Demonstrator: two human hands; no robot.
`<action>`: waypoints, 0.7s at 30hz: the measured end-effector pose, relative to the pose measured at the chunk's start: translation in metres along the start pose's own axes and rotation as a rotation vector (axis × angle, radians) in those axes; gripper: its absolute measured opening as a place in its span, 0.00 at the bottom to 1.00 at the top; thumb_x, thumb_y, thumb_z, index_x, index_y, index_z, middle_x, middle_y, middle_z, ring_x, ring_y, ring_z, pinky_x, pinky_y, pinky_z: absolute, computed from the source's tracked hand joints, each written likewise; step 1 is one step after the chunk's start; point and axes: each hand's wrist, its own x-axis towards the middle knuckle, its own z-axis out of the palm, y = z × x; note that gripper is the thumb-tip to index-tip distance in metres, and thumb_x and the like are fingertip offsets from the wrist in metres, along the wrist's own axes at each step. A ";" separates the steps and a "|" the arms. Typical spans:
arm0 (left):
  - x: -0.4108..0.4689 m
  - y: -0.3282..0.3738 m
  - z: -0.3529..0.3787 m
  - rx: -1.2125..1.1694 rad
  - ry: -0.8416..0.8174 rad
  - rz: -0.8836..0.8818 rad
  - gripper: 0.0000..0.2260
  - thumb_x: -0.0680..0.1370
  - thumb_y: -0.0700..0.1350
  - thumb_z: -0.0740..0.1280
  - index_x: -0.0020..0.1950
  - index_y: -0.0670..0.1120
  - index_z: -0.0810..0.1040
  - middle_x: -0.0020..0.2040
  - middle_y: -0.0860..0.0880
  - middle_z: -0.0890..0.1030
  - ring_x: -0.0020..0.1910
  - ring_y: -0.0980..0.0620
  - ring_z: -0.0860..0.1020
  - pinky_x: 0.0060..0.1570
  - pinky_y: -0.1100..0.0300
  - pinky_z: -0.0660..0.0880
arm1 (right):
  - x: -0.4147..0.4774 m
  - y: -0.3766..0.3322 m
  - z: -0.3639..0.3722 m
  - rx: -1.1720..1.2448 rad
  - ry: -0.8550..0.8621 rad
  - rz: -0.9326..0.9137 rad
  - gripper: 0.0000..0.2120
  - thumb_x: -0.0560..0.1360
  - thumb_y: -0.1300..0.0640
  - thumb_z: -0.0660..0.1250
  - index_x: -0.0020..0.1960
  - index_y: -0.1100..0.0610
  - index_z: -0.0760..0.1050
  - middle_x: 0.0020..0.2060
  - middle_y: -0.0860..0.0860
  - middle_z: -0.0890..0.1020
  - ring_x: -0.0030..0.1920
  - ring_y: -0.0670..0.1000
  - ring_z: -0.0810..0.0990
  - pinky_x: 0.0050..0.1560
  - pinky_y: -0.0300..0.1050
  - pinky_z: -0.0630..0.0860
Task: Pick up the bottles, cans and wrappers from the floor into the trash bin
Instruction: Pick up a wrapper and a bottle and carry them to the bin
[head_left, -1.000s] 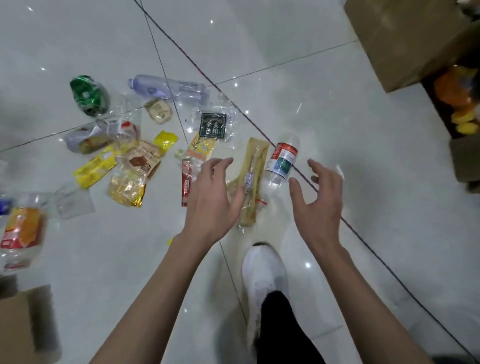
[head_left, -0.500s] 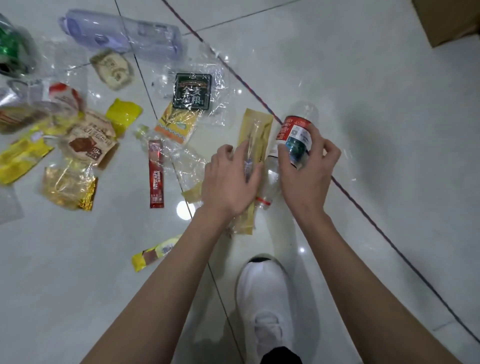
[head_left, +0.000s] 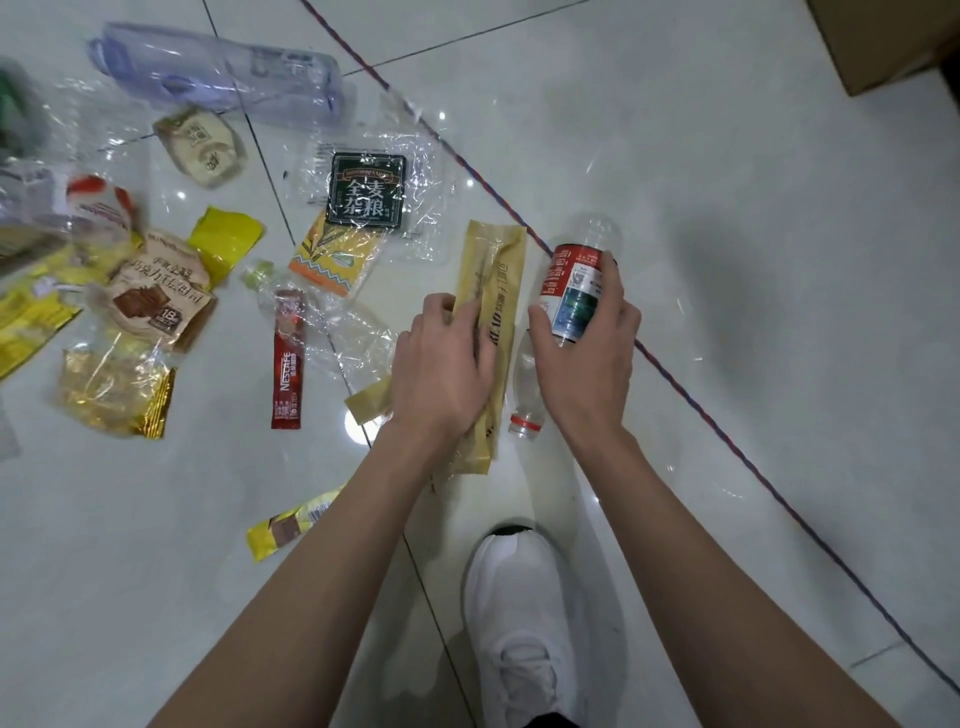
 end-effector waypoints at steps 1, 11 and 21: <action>-0.002 0.000 -0.003 -0.019 0.014 0.002 0.13 0.81 0.47 0.61 0.63 0.45 0.78 0.63 0.41 0.74 0.51 0.38 0.78 0.51 0.47 0.74 | -0.003 -0.002 -0.003 0.012 0.004 -0.002 0.39 0.79 0.47 0.71 0.82 0.45 0.53 0.69 0.54 0.68 0.56 0.46 0.73 0.54 0.41 0.72; -0.061 0.023 -0.107 -0.113 0.151 -0.001 0.15 0.82 0.48 0.62 0.67 0.48 0.76 0.68 0.44 0.71 0.56 0.41 0.77 0.51 0.49 0.76 | -0.064 -0.060 -0.093 0.103 0.057 -0.151 0.39 0.77 0.51 0.74 0.82 0.46 0.57 0.68 0.52 0.69 0.53 0.21 0.69 0.48 0.16 0.66; -0.224 0.158 -0.341 -0.165 0.208 0.027 0.15 0.82 0.50 0.61 0.68 0.51 0.76 0.67 0.48 0.70 0.55 0.44 0.78 0.51 0.46 0.77 | -0.227 -0.207 -0.295 0.142 0.028 -0.194 0.39 0.77 0.53 0.74 0.81 0.46 0.56 0.70 0.54 0.68 0.56 0.32 0.72 0.50 0.17 0.68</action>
